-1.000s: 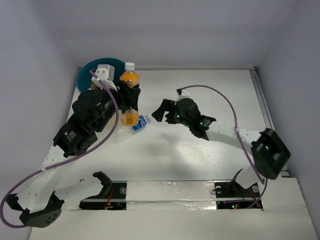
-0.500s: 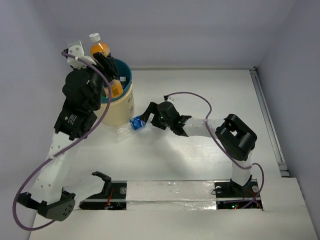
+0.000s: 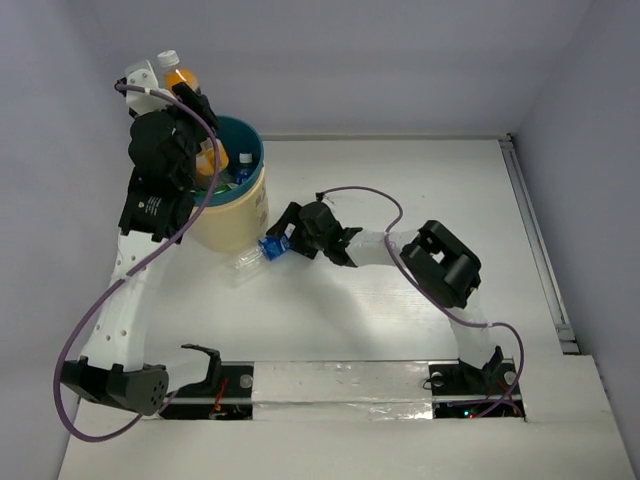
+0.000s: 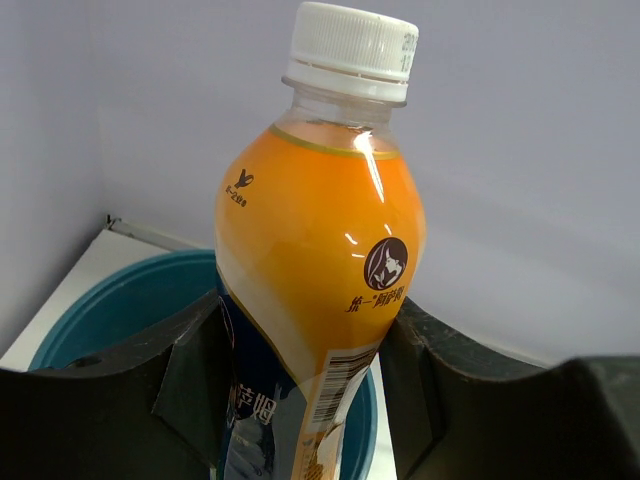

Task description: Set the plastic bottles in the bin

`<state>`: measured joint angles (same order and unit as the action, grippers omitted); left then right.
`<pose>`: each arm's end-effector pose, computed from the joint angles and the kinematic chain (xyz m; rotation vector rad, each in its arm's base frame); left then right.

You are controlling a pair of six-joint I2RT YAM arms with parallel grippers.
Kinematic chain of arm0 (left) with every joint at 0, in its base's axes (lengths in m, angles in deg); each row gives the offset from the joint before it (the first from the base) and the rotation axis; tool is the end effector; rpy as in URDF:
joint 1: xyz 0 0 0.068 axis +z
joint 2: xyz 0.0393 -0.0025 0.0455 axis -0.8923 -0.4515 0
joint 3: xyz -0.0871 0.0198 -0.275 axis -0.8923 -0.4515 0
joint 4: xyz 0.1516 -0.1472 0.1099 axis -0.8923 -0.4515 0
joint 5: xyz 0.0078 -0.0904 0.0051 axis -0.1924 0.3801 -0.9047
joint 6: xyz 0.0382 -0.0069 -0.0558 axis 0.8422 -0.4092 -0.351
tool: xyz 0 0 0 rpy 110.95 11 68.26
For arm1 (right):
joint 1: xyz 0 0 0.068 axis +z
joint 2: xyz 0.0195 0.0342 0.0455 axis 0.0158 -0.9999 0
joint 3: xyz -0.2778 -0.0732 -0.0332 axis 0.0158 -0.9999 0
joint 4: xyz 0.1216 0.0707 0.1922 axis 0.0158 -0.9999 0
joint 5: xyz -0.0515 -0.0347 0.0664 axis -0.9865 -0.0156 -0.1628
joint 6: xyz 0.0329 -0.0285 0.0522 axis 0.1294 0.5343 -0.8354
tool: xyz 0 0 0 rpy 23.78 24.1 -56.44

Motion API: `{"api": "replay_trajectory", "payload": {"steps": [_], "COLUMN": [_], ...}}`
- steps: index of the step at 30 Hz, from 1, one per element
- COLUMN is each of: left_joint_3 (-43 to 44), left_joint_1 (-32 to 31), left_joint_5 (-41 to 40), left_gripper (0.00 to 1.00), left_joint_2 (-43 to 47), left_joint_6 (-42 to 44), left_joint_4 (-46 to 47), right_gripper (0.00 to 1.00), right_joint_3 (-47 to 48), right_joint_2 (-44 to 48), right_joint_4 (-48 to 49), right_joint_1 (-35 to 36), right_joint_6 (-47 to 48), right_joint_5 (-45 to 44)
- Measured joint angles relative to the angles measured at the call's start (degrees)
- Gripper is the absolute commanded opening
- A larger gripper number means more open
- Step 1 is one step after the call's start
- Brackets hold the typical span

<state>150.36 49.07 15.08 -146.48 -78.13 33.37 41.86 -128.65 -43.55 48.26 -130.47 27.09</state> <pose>0.2277 -0.0383 0.5235 -0.2936 1.3437 -0.1919 0.3156 0.3579 0.1743 0.3808 2.2783 1.0437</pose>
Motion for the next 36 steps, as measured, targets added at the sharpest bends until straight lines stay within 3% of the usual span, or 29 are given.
{"api": "replay_trajectory", "payload": {"steps": [5, 10, 17, 22, 36], "left_joint_3": [-2.5, -6.3, -10.6, -11.3, -15.6], "left_joint_1": [1.5, 2.1, 2.6, 2.6, 2.6], "left_joint_5": [0.9, 1.4, 1.4, 1.4, 4.7], "left_gripper": [0.47, 0.52, 0.88, 0.98, 0.98], "left_joint_2": [-0.5, -2.5, -5.4, -5.3, 4.0], "left_joint_6": [0.0, 0.2, 0.9, 0.5, -2.4], "left_joint_4": [5.4, 10.0, 12.2, 13.0, 11.8], "right_gripper": [0.86, 0.65, 0.56, 0.53, 0.52], "right_joint_3": [1.1, 2.2, -2.1, -8.5, -22.9], "right_joint_2": [-1.0, -2.0, -0.1, 4.7, 26.4], "right_joint_4": [-0.4, -0.5, 2.4, 3.8, 8.1], "right_joint_1": [0.0, 0.0, 0.0, 0.0, 0.0], "right_joint_6": [-0.9, -1.1, -1.4, 0.2, 6.8], "right_joint_5": [0.1, 0.1, -1.1, -2.4, -5.3]}}
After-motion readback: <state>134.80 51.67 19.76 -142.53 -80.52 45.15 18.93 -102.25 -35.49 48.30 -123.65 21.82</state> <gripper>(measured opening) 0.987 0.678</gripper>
